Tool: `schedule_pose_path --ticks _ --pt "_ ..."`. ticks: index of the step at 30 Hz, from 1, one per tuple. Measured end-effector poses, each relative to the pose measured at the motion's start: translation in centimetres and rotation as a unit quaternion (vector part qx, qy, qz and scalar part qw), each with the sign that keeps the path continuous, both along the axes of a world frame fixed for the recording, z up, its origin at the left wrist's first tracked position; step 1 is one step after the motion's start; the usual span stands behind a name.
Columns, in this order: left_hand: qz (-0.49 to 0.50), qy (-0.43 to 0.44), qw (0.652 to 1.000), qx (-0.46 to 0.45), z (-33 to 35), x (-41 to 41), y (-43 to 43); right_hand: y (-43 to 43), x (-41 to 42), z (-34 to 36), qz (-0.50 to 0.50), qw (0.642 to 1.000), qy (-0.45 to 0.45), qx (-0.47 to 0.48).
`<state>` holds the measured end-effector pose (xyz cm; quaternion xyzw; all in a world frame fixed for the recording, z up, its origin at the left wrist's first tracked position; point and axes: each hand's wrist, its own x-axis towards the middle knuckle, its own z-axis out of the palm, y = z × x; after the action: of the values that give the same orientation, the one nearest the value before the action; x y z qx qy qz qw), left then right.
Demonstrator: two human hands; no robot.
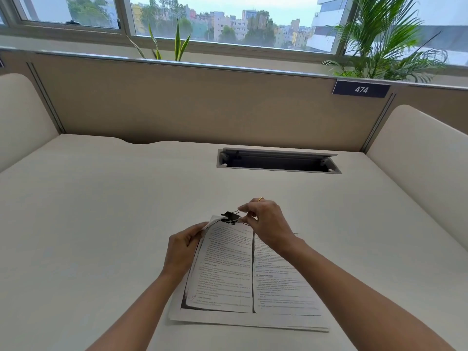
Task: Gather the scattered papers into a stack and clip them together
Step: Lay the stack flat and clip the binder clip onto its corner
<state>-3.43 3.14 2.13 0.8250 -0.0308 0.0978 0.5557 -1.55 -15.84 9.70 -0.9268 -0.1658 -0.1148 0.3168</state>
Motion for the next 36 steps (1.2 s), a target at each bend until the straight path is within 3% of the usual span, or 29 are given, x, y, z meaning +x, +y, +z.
schedule_pose_path --ticks 9,25,36 --pt "0.011 -0.044 0.999 0.025 -0.6 0.2 0.4 -0.2 0.3 0.8 0.021 1.000 0.013 -0.016" --pt "0.020 -0.050 0.997 0.055 -0.5 0.4 0.2 -0.2 0.9 1.3 0.039 0.988 0.007 -0.146" --pt "0.016 -0.061 0.996 0.066 -0.4 0.6 0.2 0.7 0.5 1.6 0.070 0.988 -0.001 -0.137"
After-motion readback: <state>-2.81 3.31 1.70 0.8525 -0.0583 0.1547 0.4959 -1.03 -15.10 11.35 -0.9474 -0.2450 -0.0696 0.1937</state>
